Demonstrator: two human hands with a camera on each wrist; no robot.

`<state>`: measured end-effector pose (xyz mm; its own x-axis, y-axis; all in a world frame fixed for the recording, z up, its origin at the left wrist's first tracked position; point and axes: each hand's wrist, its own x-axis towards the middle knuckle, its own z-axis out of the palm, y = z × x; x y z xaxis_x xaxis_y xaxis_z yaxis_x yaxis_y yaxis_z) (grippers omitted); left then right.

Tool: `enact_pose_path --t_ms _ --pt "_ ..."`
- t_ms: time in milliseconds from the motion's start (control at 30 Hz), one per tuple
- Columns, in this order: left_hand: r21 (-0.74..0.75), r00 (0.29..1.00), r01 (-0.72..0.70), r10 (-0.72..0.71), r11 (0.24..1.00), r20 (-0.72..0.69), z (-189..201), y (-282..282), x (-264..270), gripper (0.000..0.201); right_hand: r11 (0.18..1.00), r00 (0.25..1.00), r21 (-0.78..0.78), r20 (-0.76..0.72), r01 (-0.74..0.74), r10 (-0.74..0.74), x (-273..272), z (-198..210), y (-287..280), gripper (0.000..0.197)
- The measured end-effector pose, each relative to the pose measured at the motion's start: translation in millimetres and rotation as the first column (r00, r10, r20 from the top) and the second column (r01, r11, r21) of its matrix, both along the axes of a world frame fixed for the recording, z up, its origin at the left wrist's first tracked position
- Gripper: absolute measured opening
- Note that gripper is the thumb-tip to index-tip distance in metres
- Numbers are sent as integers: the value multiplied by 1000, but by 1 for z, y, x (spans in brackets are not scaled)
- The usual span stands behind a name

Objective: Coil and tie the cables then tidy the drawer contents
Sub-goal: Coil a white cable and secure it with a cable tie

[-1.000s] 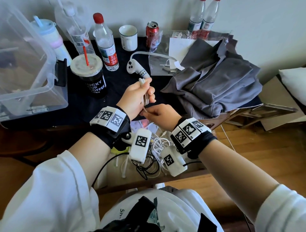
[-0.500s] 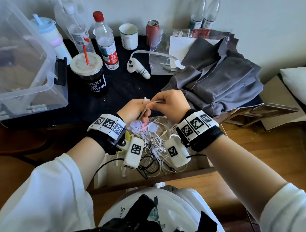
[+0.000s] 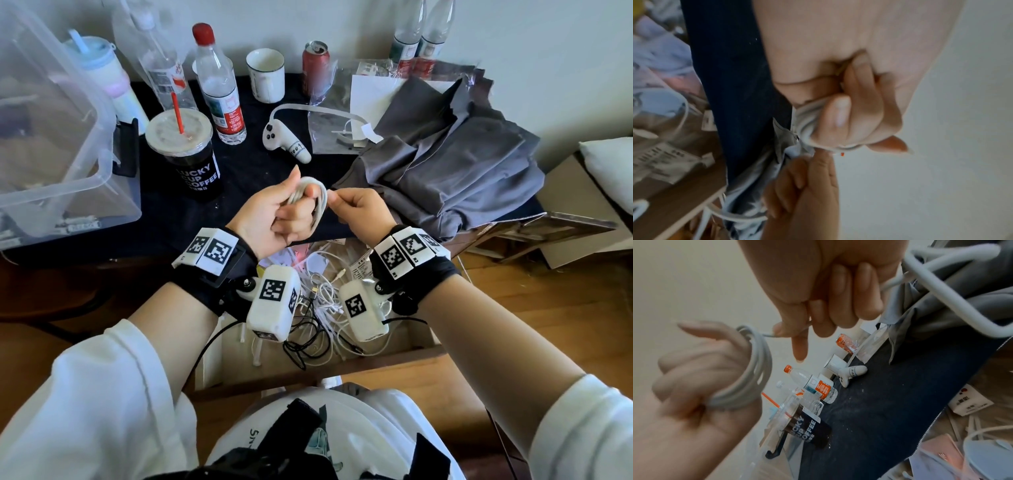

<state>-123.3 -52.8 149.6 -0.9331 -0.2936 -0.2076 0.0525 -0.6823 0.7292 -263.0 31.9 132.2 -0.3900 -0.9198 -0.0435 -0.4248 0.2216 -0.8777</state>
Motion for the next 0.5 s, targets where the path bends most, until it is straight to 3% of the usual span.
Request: enact_pose_path --t_ms 100,167,300,400,500 --pt "-5 991 -92 91 996 -93 9 2 -6 42 998 999 61 -3 -34 35 7 -9 -2 46" --pt "26 973 -202 203 979 -108 15 5 -13 40 986 995 143 -36 -84 90 13 -13 -2 35" --pt "-53 922 -386 383 921 -63 16 8 -25 35 952 974 250 -96 -177 206 24 -9 1 28" --pt "-91 889 -456 458 885 -4 9 8 -29 27 925 950 298 -127 -237 285 28 -1 2 30" --pt "-136 863 -491 501 861 59 1 5 -29 18 905 933 346 -167 -248 320 27 -1 2 18"
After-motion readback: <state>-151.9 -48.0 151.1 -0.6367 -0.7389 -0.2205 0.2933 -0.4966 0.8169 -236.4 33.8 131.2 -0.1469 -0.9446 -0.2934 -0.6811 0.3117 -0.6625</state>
